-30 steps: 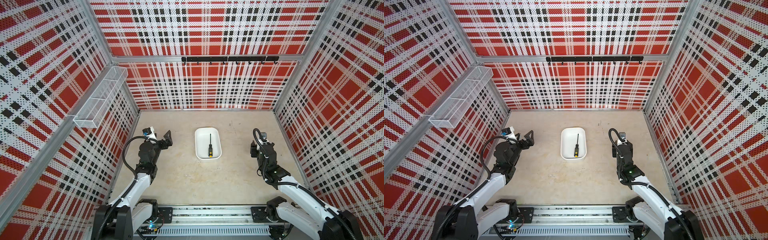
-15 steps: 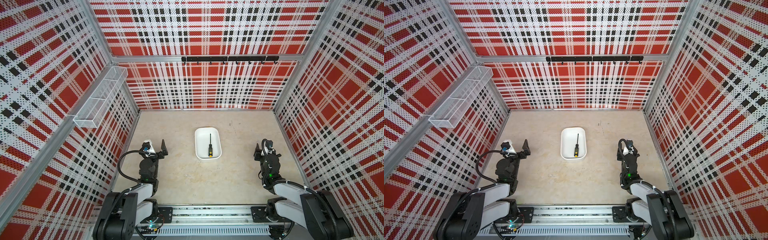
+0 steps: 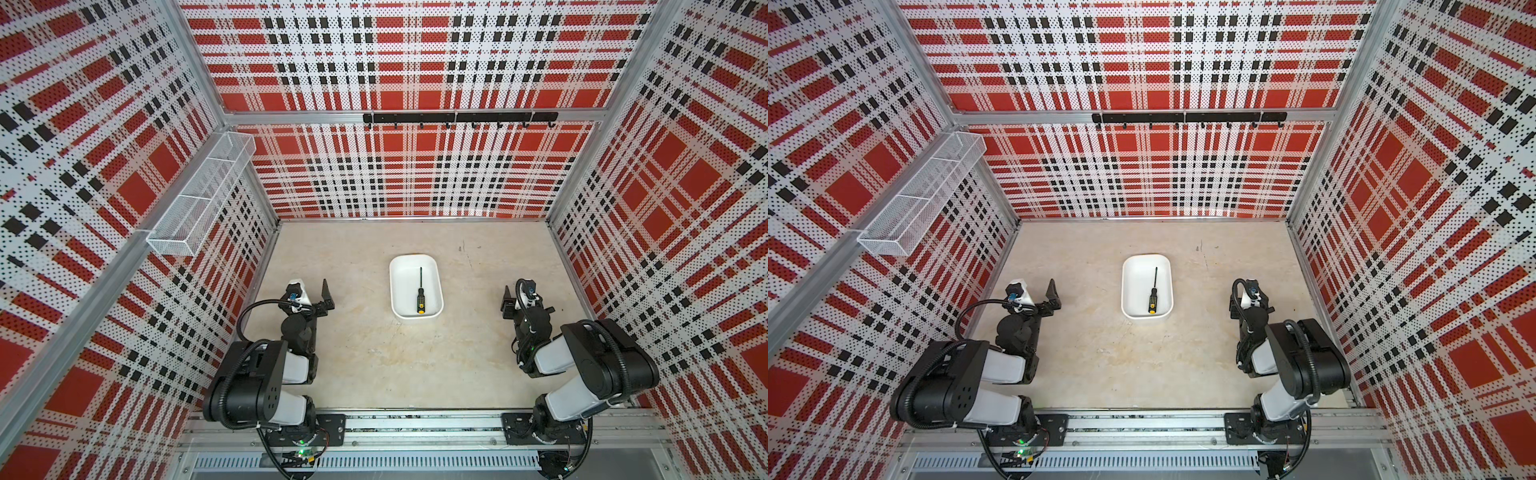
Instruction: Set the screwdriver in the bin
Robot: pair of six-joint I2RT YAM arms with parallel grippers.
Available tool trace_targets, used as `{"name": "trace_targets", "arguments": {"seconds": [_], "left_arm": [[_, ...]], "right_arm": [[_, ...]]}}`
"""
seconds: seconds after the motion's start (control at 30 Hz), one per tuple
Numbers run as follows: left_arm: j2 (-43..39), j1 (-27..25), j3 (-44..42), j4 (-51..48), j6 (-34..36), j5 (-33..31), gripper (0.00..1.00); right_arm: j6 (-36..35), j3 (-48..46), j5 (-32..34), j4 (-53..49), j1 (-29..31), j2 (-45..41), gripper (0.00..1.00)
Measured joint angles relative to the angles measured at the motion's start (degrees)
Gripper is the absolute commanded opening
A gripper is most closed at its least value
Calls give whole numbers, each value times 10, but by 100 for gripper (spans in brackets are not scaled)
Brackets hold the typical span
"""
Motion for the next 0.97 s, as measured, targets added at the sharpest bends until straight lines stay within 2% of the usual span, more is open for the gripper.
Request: {"name": "trace_targets", "arguments": {"seconds": [0.1,0.2,0.3,0.37,0.97], "left_arm": [[37,2,27,3,-1,2,98],[52,2,50,-17,-1,1,98],[52,2,53,-15,-2,1,98],[52,2,53,-15,-2,1,98],[52,2,53,-15,-2,0,98]], "right_arm": [[2,27,-5,-17,-6,0,70],[11,60,-31,-49,-28,-1,76],[21,70,-50,-64,-45,-2,85],[25,70,-57,-75,-49,-2,100],[31,70,-74,-85,-49,-2,100]]}}
